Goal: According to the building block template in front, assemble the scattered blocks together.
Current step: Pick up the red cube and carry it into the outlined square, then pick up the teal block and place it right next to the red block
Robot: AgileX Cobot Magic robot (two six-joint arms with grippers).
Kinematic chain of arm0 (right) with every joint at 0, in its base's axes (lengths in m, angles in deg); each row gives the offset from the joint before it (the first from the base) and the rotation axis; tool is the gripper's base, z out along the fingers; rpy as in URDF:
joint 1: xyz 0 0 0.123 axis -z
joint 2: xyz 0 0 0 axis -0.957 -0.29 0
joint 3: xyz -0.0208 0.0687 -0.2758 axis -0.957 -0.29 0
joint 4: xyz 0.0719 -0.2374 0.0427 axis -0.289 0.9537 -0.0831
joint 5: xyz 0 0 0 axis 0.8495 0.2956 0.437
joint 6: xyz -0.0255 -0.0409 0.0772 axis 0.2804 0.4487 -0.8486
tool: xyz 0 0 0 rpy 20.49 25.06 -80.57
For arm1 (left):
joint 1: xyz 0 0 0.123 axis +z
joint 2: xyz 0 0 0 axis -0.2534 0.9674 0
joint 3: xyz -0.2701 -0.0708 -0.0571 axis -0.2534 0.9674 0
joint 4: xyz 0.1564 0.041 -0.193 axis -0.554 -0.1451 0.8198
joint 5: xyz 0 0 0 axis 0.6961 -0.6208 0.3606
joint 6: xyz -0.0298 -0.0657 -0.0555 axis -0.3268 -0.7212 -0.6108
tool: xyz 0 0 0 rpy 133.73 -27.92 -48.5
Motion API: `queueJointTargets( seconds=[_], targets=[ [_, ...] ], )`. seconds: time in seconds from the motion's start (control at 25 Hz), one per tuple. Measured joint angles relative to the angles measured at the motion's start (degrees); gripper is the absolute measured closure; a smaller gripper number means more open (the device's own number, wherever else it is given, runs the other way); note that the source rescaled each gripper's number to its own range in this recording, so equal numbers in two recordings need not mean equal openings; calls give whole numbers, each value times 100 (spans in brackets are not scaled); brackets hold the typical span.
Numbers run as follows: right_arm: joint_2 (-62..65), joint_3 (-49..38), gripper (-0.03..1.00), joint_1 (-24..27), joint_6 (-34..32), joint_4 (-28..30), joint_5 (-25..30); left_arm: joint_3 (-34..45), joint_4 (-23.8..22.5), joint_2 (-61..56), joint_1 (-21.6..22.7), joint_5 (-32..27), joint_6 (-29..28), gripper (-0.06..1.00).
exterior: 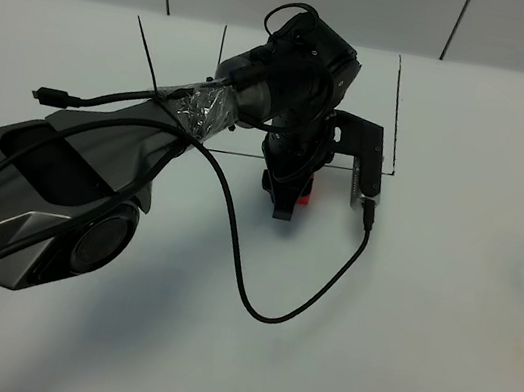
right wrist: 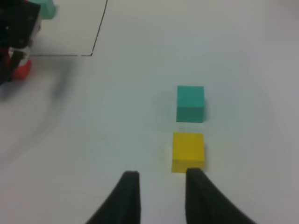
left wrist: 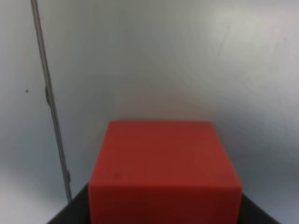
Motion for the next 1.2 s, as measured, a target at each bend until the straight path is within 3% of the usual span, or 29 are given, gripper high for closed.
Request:
queueJointTargets(
  seconds=[0.08, 0.36, 0.44, 0.56, 0.8, 1.0, 1.2],
  targets=[
    [0, 0, 97, 0, 0, 0, 0, 0, 16, 1, 0, 0, 21, 88],
    [0, 0, 97, 0, 0, 0, 0, -36, 24, 7, 0, 0, 32, 20],
    [0, 0, 97, 0, 0, 0, 0, -36, 24, 7, 0, 0, -24, 11],
    [0, 0, 97, 0, 0, 0, 0, -36, 60, -6, 0, 0, -181, 6],
    [0, 0, 97, 0, 0, 0, 0, -36, 739, -450, 18, -6, -600, 5],
    [0, 0, 97, 0, 0, 0, 0, -36, 739, -1028, 164, -11, -1459, 5],
    [0, 0, 97, 0, 0, 0, 0, -6, 739, -1414, 716, -16, -2530, 5]
  ],
)
